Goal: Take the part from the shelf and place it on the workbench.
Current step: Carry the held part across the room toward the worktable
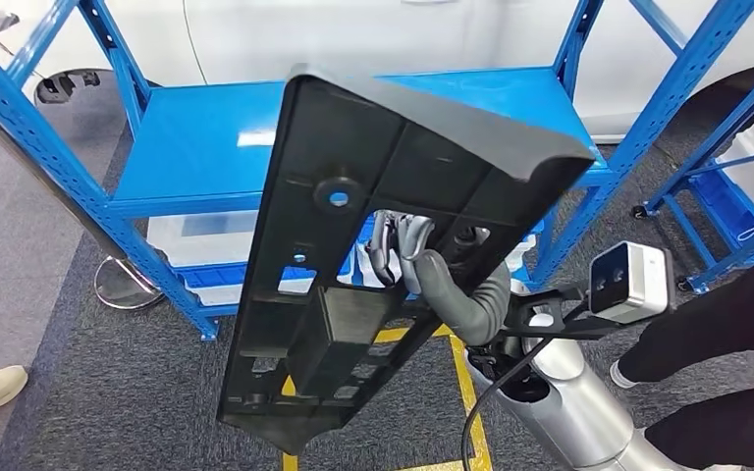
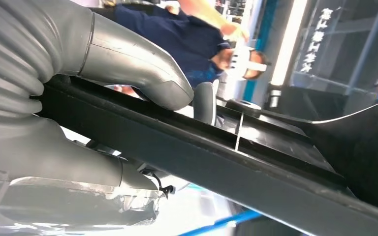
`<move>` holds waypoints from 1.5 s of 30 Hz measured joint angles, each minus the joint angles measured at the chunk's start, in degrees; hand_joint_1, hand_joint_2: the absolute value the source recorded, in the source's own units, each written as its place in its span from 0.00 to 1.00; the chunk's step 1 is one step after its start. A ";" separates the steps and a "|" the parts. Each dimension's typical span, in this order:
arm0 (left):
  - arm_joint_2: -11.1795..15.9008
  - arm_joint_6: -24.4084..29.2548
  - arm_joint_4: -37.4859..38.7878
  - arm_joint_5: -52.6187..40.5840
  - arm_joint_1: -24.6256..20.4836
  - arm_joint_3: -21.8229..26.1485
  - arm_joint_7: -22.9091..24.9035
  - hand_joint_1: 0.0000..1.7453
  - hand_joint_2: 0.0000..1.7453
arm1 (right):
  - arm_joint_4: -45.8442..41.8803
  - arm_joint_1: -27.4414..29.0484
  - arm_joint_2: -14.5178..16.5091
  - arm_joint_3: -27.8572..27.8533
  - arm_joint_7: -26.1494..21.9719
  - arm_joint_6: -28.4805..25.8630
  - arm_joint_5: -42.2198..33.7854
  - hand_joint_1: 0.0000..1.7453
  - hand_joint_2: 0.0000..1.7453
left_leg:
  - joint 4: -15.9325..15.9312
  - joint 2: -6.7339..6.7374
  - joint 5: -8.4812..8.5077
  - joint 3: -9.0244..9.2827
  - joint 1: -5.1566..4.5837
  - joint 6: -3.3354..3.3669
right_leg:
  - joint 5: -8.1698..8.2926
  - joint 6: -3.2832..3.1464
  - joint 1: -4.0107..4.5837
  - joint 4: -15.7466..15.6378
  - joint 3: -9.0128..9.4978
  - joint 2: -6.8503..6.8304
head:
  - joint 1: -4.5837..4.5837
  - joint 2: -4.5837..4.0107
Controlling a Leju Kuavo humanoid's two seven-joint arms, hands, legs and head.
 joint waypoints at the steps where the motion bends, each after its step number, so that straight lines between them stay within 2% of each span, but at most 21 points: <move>1: 0.14 -0.04 -0.01 -0.15 0.02 -0.12 0.08 0.00 1.00 | -0.35 0.06 -0.01 -0.26 0.07 -0.16 0.15 1.00 1.00 | -0.30 -0.03 0.67 -0.09 0.03 -0.35 | -0.19 -0.34 0.23 -1.27 0.44 0.03 | 0.06 0.01; 3: 0.45 -0.05 -0.01 -0.28 0.13 -0.27 0.21 0.00 1.00 | -0.73 0.26 -0.03 -0.61 0.19 -0.38 0.45 1.00 1.00 | -0.64 -0.11 1.29 -0.55 0.15 -0.97 | 1.11 -1.24 0.19 -1.61 -0.56 -0.10 | 0.27 0.01; 4: 0.57 -0.05 -0.01 -0.33 0.22 -0.33 0.25 0.00 1.00 | -0.85 0.37 -0.04 -0.70 0.24 -0.50 0.57 1.00 1.00 | 0.12 -0.16 0.10 -1.12 0.17 -1.17 | 1.91 -1.77 0.11 -1.75 -1.26 -0.19 | 0.19 0.01; 8: 0.77 -0.05 -0.01 -0.52 0.37 -0.53 0.42 0.00 1.00 | -1.00 1.13 -0.16 -0.85 0.31 -0.77 1.00 1.00 1.00 | 13.24 -0.22 -10.77 -4.12 0.22 -1.64 | 5.07 -2.71 0.28 -1.80 -4.84 -0.35 | -0.17 0.00; 10: 0.89 -0.01 -0.01 -0.67 0.35 -0.57 0.55 0.00 1.00 | -1.00 1.74 -0.23 -0.86 0.18 -0.62 1.72 1.00 1.00 | 17.35 -0.22 -10.36 -3.22 0.22 -1.61 | 6.44 -2.67 0.48 -1.44 -6.86 -0.40 | -0.16 0.00; 12: 1.08 0.04 -0.02 -0.69 0.34 -0.59 0.73 0.00 1.00 | -1.07 2.22 -0.25 -0.86 0.04 -0.49 2.56 1.00 1.00 | 13.45 -0.23 -7.33 1.51 0.20 -1.24 | 7.64 -2.51 0.59 -0.89 -8.80 -0.38 | -0.17 0.00; 15: 1.41 0.05 -0.13 -0.71 0.13 -0.62 0.91 0.00 1.00 | -1.70 2.64 -0.25 -0.88 0.01 -0.48 3.26 1.00 1.00 | 0.77 -0.24 -8.98 10.61 -0.18 -0.60 | 9.30 -1.85 0.78 -0.37 -10.38 -0.37 | -0.12 0.00; 18: 1.47 0.05 -0.17 -0.73 0.13 -0.64 1.05 0.00 1.00 | -2.06 2.87 -0.26 -0.91 0.00 -0.51 3.42 1.00 1.00 | -1.89 -0.16 -8.80 11.04 -0.30 0.06 | 10.62 -0.80 0.61 -0.70 -10.72 -0.40 | -0.47 0.00; 20: 1.48 0.13 -0.21 -0.71 0.16 -0.64 1.20 0.00 1.00 | -2.21 3.12 -0.27 -0.98 0.03 -0.51 3.49 1.00 1.00 | -2.16 0.12 -7.26 9.76 -0.04 0.85 | 7.56 -0.10 0.47 1.36 -12.02 -0.15 | -0.46 0.00; 22: 1.50 0.21 -0.26 -0.66 0.11 -0.64 1.34 0.00 1.00 | -2.41 3.55 -0.27 -1.10 0.07 -0.30 3.79 1.00 1.00 | -2.13 0.30 -5.66 7.92 0.00 1.32 | 1.28 0.45 0.10 7.92 -14.07 -0.04 | -0.35 0.01; 24: 1.50 0.23 -0.27 -0.56 0.12 -0.63 1.44 0.00 1.00 | -2.55 4.24 -0.27 -1.17 0.10 0.05 4.40 1.00 1.00 | -1.90 0.31 -4.21 5.83 -0.03 1.29 | -1.53 0.86 -0.19 15.15 -15.09 -0.04 | -0.25 0.01; 26: 1.40 0.23 -0.27 -0.56 0.14 -0.63 1.48 0.00 1.00 | -2.72 4.73 -0.27 -1.17 0.20 0.20 5.35 1.00 1.00 | -1.46 0.31 -3.03 3.69 -0.02 1.05 | 1.09 1.00 -0.42 16.53 -13.19 -0.05 | -0.17 0.01; 28: 1.25 0.23 -0.27 -0.64 0.12 -0.65 1.71 0.00 1.00 | -3.13 4.82 -0.27 -1.19 0.34 0.16 6.36 1.00 1.00 | -0.85 0.39 -2.04 1.92 -0.09 0.69 | 3.15 0.77 -0.46 10.63 -7.56 -0.45 | -0.17 0.01; 30: 1.10 0.22 -0.27 -0.70 0.18 -0.67 2.22 0.00 1.00 | -3.66 4.73 -0.26 -1.24 0.45 0.13 6.90 1.00 1.00 | -0.36 0.58 -1.24 1.08 -0.23 0.20 | 1.05 0.06 -0.13 2.29 -1.51 -1.38 | -0.22 0.01; 31: 1.04 0.22 -0.27 -0.72 0.24 -0.67 2.49 0.00 1.00 | -3.86 4.69 -0.26 -1.26 0.48 0.13 6.97 1.00 1.00 | -0.31 0.77 -0.84 1.00 -0.23 -0.12 | -0.13 -0.40 0.10 -0.25 0.07 -1.74 | -0.21 0.01; 34: 1.01 0.21 -0.27 -0.79 0.35 -0.67 2.97 0.00 1.00 | -4.02 4.72 -0.25 -1.30 0.49 0.14 7.01 1.00 1.00 | 0.00 1.12 -0.65 0.68 0.13 -1.23 | 0.61 -1.89 0.23 -1.58 -0.10 -1.13 | -0.14 0.01; 36: 0.94 0.14 -0.27 -0.95 0.39 -0.68 3.20 0.00 1.00 | -4.01 4.84 -0.24 -1.29 0.18 0.21 7.21 1.00 1.00 | 3.94 0.64 -4.36 -0.82 0.27 -1.76 | 1.80 -2.60 0.12 -1.81 -0.99 -0.56 | -0.29 0.00; 38: 0.80 0.01 -0.27 -1.08 0.45 -0.68 3.49 0.00 1.00 | -3.96 5.32 -0.25 -1.27 -0.68 0.55 7.88 1.00 1.00 | 11.49 0.24 -9.32 -3.21 0.29 -2.07 | 2.74 -2.88 0.28 -1.73 -2.19 0.15 | -0.45 0.00; 40: 0.70 -0.05 -0.27 -1.09 0.50 -0.68 3.80 0.00 1.00 | -3.85 6.11 -0.25 -1.20 -1.71 1.13 8.88 1.00 1.00 | 15.85 0.19 -10.72 -3.74 0.29 -2.12 | 3.51 -2.86 0.45 -1.48 -3.35 1.06 | -0.46 0.00; 42: 0.63 -0.07 -0.27 -1.04 0.52 -0.68 4.09 0.00 1.00 | -3.83 6.57 -0.25 -1.07 -2.25 1.45 9.84 1.00 1.00 | 11.65 -0.27 -8.49 0.00 0.28 -1.78 | 3.99 -2.66 0.54 -1.05 -4.24 2.18 | -0.48 0.00; 45: 0.47 -0.28 -0.27 -1.07 0.50 -0.68 4.39 0.00 1.00 | -4.32 6.55 -0.28 -0.95 -2.13 0.95 11.23 1.00 1.00 | 0.96 -3.39 -6.37 6.89 0.26 -0.95 | 4.45 -2.05 0.48 -0.53 -4.99 3.63 | -0.49 0.00</move>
